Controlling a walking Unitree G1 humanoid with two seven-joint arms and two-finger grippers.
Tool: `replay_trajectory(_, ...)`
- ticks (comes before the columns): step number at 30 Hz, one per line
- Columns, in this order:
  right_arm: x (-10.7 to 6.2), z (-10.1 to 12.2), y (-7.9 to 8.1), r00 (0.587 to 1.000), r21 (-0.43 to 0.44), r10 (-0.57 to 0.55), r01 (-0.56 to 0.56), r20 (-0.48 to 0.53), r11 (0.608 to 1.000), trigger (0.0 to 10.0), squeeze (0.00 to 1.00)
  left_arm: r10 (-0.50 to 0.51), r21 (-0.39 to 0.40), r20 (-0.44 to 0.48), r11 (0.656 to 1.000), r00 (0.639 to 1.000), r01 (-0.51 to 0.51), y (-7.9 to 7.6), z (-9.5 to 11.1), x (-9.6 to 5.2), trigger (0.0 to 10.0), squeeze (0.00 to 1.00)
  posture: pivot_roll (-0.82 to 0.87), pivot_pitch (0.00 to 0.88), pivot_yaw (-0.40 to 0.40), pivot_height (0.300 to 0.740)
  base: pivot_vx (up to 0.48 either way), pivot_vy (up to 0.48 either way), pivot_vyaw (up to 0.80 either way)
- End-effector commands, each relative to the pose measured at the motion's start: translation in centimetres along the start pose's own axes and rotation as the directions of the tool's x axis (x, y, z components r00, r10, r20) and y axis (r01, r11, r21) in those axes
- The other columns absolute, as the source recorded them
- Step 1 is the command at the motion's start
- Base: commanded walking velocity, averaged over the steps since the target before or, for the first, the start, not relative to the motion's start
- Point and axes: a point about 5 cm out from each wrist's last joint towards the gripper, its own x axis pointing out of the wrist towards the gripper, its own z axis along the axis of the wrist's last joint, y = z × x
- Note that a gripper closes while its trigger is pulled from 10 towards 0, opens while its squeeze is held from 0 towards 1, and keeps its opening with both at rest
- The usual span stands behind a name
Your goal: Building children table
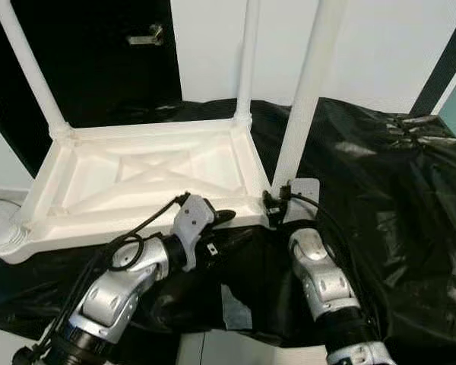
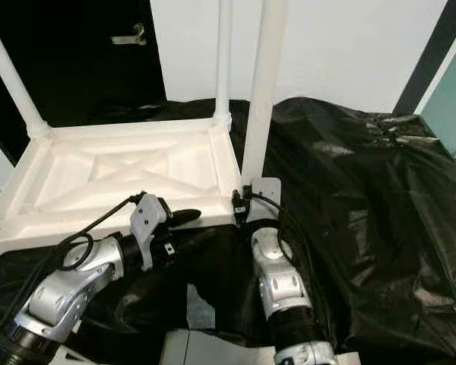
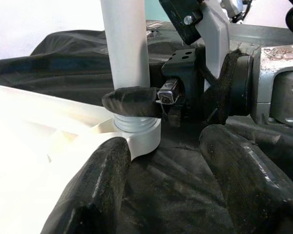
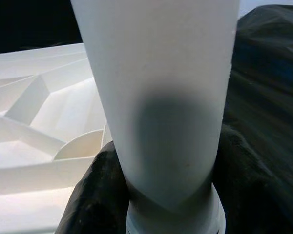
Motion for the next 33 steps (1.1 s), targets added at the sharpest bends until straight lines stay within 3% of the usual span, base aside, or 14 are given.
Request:
replay_trajectory(1, -0.7, -1.4, -0.1, 0.998, 0.003, -0.016, 0.017, -0.066, 1.000, 10.0, 0.00, -0.110, 0.019, -0.004, 0.994, 0.994, 0.110, -0.4, 0.3, 0.1, 10.0, 0.00, 0.03, 0.000, -0.027, 0.740, 0.000, 0.000, 0.00)
replay_trajectory(11, -1.0, -1.1, -0.3, 0.998, -0.003, -0.023, 0.023, -0.055, 1.000, 10.0, 0.00, -0.117, 0.022, -0.006, 0.993, 0.993, 0.117, -0.5, 0.3, 0.2, 10.0, 0.00, 0.03, 0.000, -0.031, 0.740, 0.000, 0.000, 0.00)
replay_trajectory(12, -1.1, -0.9, -0.5, 0.999, -0.010, -0.026, 0.026, -0.046, 1.000, 10.0, 0.26, -0.116, 0.020, -0.005, 0.993, 0.993, 0.116, -0.6, 0.3, 0.2, 10.0, 0.00, 0.03, 0.000, -0.036, 0.740, 0.000, 0.000, 0.00)
replay_trajectory(13, -1.1, -0.9, -0.5, 0.999, -0.010, -0.026, 0.026, -0.046, 1.000, 10.0, 0.26, -0.116, 0.020, -0.005, 0.993, 0.993, 0.116, -0.6, 0.3, 0.2, 10.0, 0.00, 0.03, 0.000, -0.036, 0.740, 0.000, 0.000, 0.00)
replay_trajectory(14, -1.2, -0.5, -0.9, 1.000, -0.022, -0.005, 0.005, -0.020, 1.000, 10.0, 1.00, -0.113, 0.017, -0.003, 0.993, 0.994, 0.113, -0.7, 0.2, 0.3, 10.0, 0.00, 0.03, 0.000, -0.041, 0.740, 0.000, 0.000, 0.00)
replay_trajectory(21, -1.8, 0.1, -2.3, 0.996, -0.032, 0.088, -0.087, 0.026, 0.996, 10.0, 1.00, -0.106, 0.010, -0.002, 0.994, 0.994, 0.106, -0.8, 0.1, 0.2, 10.0, 0.00, 0.03, 0.000, -0.046, 0.740, 0.000, 0.000, 0.00)
replay_trajectory(25, -2.2, 0.3, -3.7, 0.974, -0.040, 0.222, -0.221, 0.033, 0.975, 10.0, 1.00, -0.103, 0.008, -0.003, 0.995, 0.995, 0.103, -0.8, 0.0, 0.1, 10.0, 0.00, 0.02, 0.000, -0.047, 0.740, 0.000, 0.000, 0.00)
replay_trajectory(26, -2.4, 0.2, -4.7, 0.946, -0.075, 0.323, -0.320, 0.029, 0.944, 10.0, 0.00, -0.100, 0.007, -0.004, 0.995, 0.995, 0.100, -0.8, 0.0, 0.1, 10.0, 0.00, 0.02, 0.000, -0.047, 0.740, 0.000, 0.000, 0.00)
replay_trajectory(27, -2.4, 0.2, -4.7, 0.946, -0.075, 0.323, -0.320, 0.029, 0.944, 10.0, 0.00, -0.100, 0.007, -0.004, 0.995, 0.995, 0.100, -0.8, 0.0, 0.1, 10.0, 0.00, 0.02, 0.000, -0.047, 0.740, 0.000, 0.000, 0.00)
replay_trajectory(28, -2.4, 0.0, -5.6, 0.915, -0.100, 0.404, -0.401, 0.009, 0.910, 10.0, 0.00, -0.097, 0.007, -0.004, 0.995, 0.995, 0.097, -0.7, 0.0, 0.1, 10.0, 0.00, 0.03, 0.000, -0.047, 0.740, 0.000, 0.000, 0.00)
replay_trajectory(29, -2.4, 0.0, -5.6, 0.915, -0.100, 0.404, -0.401, 0.009, 0.910, 10.0, 0.00, -0.097, 0.007, -0.004, 0.995, 0.995, 0.097, -0.7, 0.0, 0.1, 10.0, 0.00, 0.03, 0.000, -0.047, 0.740, 0.000, 0.000, 0.00)
replay_trajectory(30, -2.0, 0.1, -6.5, 0.881, -0.119, 0.473, -0.471, -0.010, 0.874, 10.0, 0.00, -0.091, 0.008, -0.002, 0.996, 0.996, 0.091, -0.6, 0.0, 0.0, 10.0, 0.00, 0.03, 0.000, -0.047, 0.740, 0.000, 0.000, 0.00)
replay_trajectory(31, -2.0, 0.1, -6.5, 0.881, -0.119, 0.473, -0.471, -0.010, 0.874, 10.0, 0.00, -0.091, 0.008, -0.002, 0.996, 0.996, 0.091, -0.6, 0.0, 0.0, 10.0, 0.00, 0.03, 0.000, -0.047, 0.740, 0.000, 0.000, 0.00)
replay_trajectory(33, -1.0, 0.5, -7.5, 0.842, -0.131, 0.539, -0.538, -0.030, 0.833, 10.0, 0.00, -0.082, 0.013, 0.000, 0.997, 0.997, 0.082, -0.4, 0.1, 0.0, 10.0, 0.00, 0.04, 0.000, -0.052, 0.740, 0.000, 0.000, 0.00)
